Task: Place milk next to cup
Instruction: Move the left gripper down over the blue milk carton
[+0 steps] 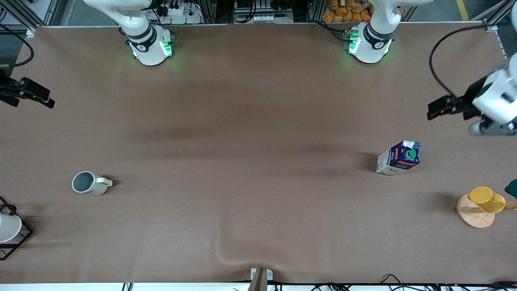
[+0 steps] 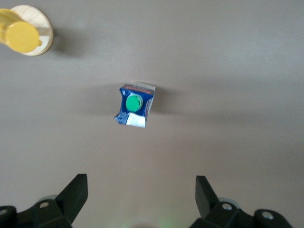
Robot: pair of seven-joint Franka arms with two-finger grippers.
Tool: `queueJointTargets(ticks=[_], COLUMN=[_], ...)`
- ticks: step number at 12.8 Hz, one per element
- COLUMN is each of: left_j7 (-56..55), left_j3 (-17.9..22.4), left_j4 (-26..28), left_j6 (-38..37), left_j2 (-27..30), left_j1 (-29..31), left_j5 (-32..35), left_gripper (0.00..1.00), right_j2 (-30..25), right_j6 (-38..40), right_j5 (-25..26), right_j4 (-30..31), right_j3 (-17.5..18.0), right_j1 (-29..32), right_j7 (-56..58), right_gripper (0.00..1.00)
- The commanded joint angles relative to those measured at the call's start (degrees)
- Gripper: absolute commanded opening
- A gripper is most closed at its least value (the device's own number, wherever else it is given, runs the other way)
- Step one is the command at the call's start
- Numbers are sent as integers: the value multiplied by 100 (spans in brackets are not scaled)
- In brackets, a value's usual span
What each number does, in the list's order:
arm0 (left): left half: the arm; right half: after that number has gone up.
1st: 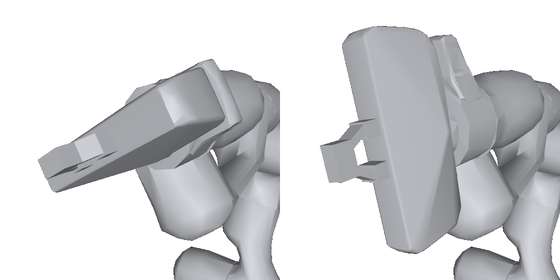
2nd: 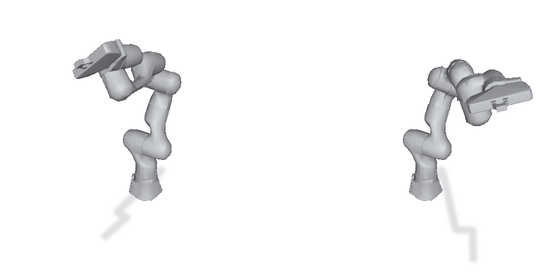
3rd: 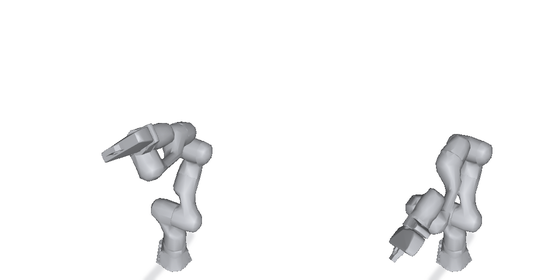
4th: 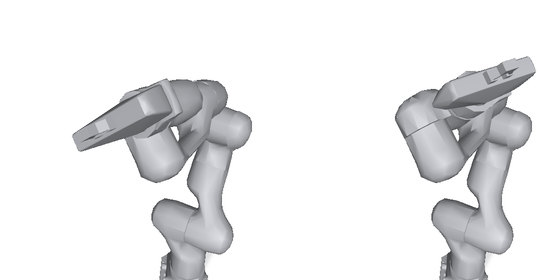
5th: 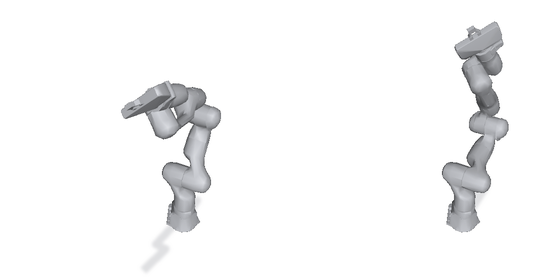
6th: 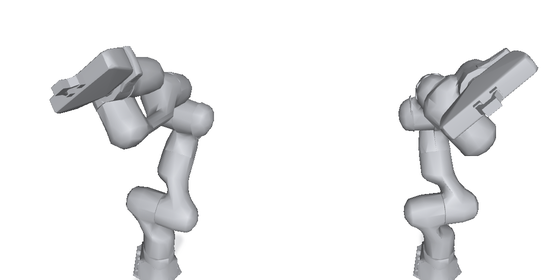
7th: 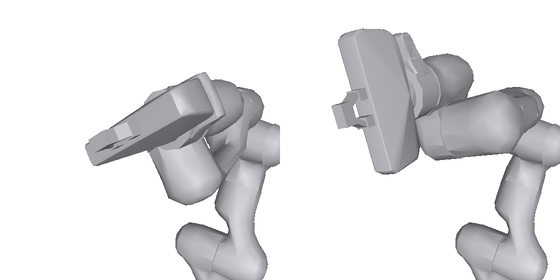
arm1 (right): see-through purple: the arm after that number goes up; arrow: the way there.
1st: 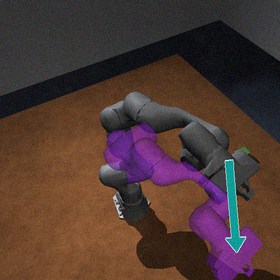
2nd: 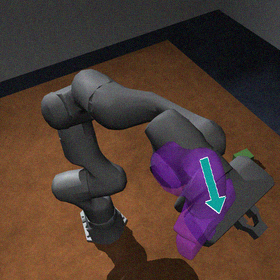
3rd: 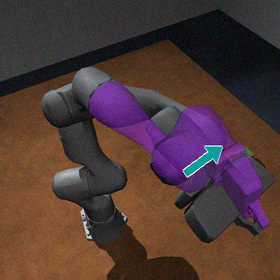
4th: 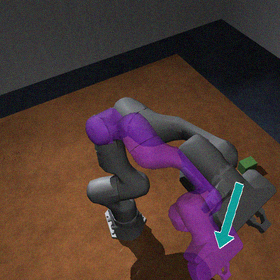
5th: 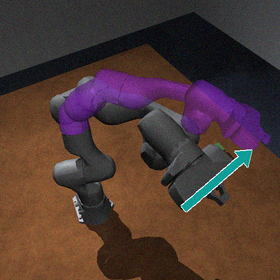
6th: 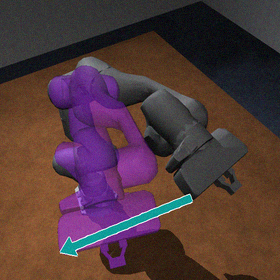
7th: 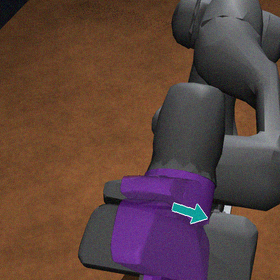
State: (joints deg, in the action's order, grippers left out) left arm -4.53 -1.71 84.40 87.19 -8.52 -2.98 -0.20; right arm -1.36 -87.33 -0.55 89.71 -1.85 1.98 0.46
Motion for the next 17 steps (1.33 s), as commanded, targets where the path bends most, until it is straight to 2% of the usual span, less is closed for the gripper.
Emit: queueJointTargets(ticks=[1,3,5,10,12,13,14,15,17], left_j7=[40,49,49,189,364,565,732,769,769], left_j3=[-31,-40,-31,-31,-23,-23,-23,-23,-23], left_j4=[495,1050,1306,1395,1596,1763,1843,1922,2115], left_j6=[585,1122,1334,1651,2010,2247,2406,2582,2898], left_j2=[-89,-45,-115,-527,-616,-590,-607,-633,-677], left_j1=[-18,17,17,131,166,254,315,342,342], left_j5=[134,134,134,152,152,152,152,152,160], left_gripper=[100,100,100,100,100,100,100,100,100], right_j2=[4,48,240,803,962,997,1154,1286,1567], right_j6=[-47,-47,-178,-592,-724,-820,-1169,-1538,-1612], right_j5=[-50,-15,-76,2,-51,98,525,730,714], right_j4=[2,-15,-77,-174,-165,-165,-156,-95,-42], right_j3=[-34,-34,-34,-34,-34,-52,-43,-34,-43], right_j1=[-101,-93,-84,-558,-532,-549,-541,-480,-244], right_j7=[-73,-73,-64,-73,6,59,242,635,1060], right_gripper=[100,100,100,100,100,100,100,100,100])
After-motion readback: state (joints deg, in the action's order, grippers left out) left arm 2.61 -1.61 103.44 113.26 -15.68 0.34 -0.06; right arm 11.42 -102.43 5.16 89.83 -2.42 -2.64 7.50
